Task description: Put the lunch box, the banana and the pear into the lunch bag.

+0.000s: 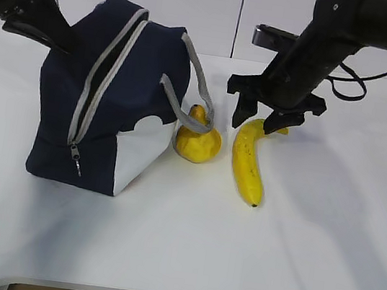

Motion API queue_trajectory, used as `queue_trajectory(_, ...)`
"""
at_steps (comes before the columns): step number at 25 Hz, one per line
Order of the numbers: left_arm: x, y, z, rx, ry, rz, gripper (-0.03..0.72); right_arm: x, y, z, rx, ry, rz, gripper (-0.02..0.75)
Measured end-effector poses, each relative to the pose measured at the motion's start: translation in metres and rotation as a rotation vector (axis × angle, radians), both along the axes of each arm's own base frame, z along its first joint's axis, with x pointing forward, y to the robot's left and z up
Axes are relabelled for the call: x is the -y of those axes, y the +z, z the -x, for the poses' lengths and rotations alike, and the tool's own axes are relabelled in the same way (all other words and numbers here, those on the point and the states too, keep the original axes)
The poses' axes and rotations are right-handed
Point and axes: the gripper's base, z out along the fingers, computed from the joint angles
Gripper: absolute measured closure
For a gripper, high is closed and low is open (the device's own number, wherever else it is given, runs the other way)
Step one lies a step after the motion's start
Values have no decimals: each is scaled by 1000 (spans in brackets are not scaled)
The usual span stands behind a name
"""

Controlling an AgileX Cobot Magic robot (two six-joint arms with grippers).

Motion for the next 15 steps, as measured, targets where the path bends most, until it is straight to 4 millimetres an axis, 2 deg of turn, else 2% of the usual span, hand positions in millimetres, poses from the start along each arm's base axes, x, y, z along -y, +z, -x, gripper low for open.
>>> queue_trajectory(10,0,0,0,0,1,0,662,-3,-34,-4,-87,-17,-3,235)
queue_trajectory(15,0,0,0,0,1,0,662,-3,-39,-4,-97,-19,-3,260)
